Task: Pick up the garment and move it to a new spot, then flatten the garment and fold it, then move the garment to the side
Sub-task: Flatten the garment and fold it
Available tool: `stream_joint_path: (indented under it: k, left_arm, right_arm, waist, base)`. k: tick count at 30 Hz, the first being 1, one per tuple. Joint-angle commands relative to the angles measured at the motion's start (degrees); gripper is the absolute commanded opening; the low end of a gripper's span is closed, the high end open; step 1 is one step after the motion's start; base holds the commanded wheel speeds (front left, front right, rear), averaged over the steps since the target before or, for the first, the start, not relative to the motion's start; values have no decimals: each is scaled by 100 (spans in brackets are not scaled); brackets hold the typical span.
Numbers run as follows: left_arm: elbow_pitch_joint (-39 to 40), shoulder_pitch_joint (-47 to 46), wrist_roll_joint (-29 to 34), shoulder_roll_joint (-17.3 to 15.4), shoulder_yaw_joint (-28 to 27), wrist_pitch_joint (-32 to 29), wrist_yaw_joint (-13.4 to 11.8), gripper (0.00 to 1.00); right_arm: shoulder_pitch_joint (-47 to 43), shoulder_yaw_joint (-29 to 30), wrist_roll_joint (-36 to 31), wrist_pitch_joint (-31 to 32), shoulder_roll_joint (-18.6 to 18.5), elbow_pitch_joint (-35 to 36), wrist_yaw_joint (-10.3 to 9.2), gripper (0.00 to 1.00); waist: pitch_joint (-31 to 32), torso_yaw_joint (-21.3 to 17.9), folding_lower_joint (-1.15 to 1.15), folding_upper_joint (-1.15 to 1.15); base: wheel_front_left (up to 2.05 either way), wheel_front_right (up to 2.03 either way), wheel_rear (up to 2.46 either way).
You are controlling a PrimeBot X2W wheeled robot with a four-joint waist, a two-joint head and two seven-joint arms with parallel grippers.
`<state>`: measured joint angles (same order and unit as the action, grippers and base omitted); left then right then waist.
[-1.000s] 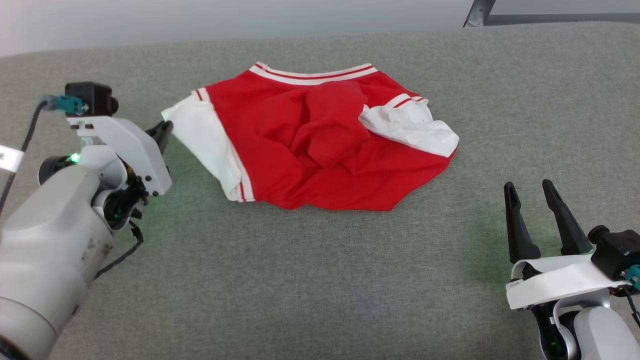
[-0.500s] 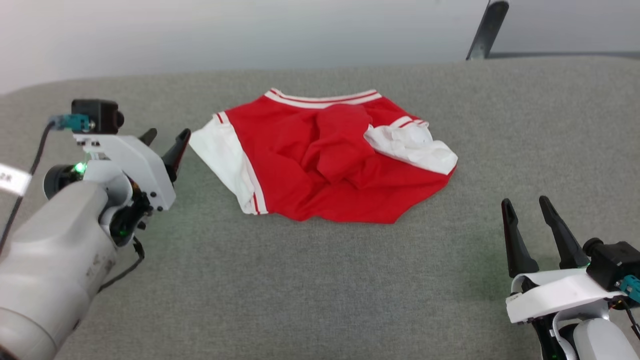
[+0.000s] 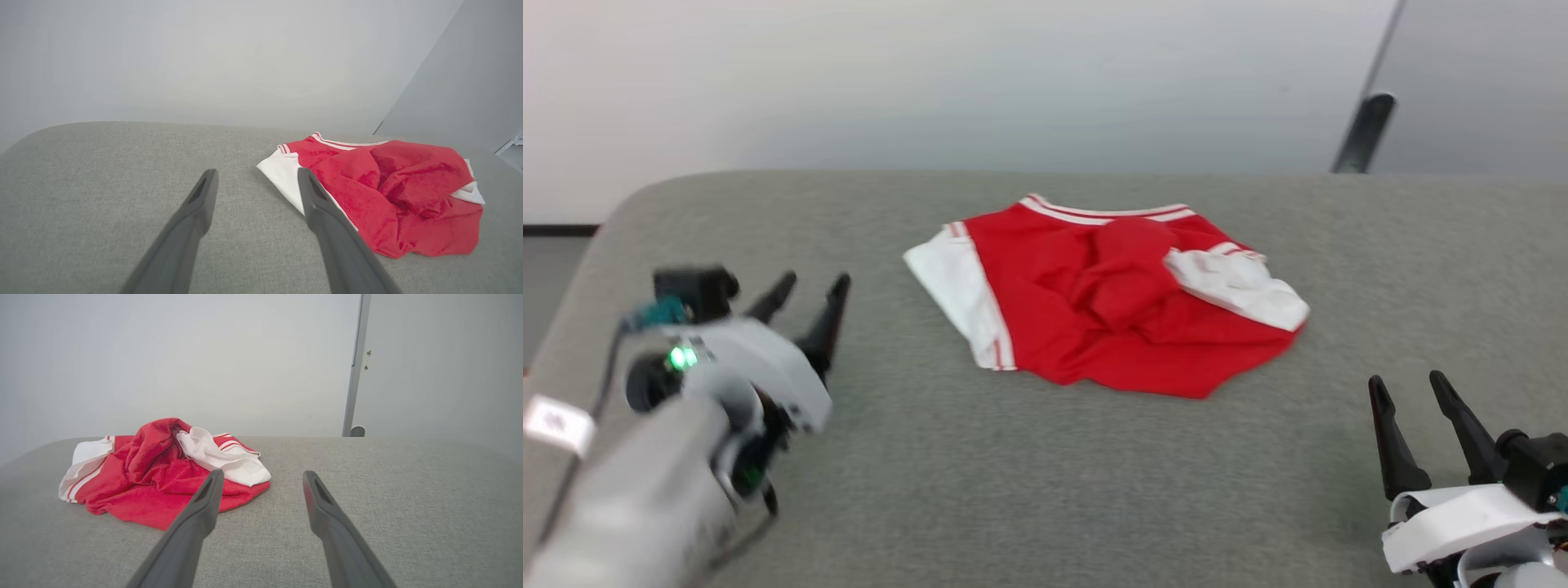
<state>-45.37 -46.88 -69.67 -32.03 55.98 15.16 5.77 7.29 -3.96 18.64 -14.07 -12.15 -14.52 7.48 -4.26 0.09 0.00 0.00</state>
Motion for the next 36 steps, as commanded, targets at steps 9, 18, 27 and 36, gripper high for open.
stream_joint_path:
  k: [9, 18, 27, 36]
  left_arm:
    - [2350, 2461, 1935, 170, -1992, -2, -1153, 100]
    - [3841, 3770, 3154, 525, -2737, -2, -1772, 100]
    - [4257, 3802, 3561, 884, -2922, -1, -1729, 100]
    - [4185, 3728, 3744, 1250, -3121, -1, -1481, 100]
  right_arm:
    - [355, -766, 6, 1209, -870, -29, 2, 100]
    - [1743, -2766, 956, 2908, -2464, -67, 2, 100]
    - [3381, -4185, 1635, 3513, -3625, -305, 2, 100]
    - [4291, -5494, 2033, 3432, -3888, -666, 1, 100]
  waist:
    - [107, 865, 0, 0]
    - [-223, 1383, 0, 0]
    - [-812, 1792, 0, 0]
    - [-1172, 1979, 0, 0]
  base:
    - [0, 0, 0]
    - [0, 0, 0]
    - [0, 0, 0]
    - [0, 0, 0]
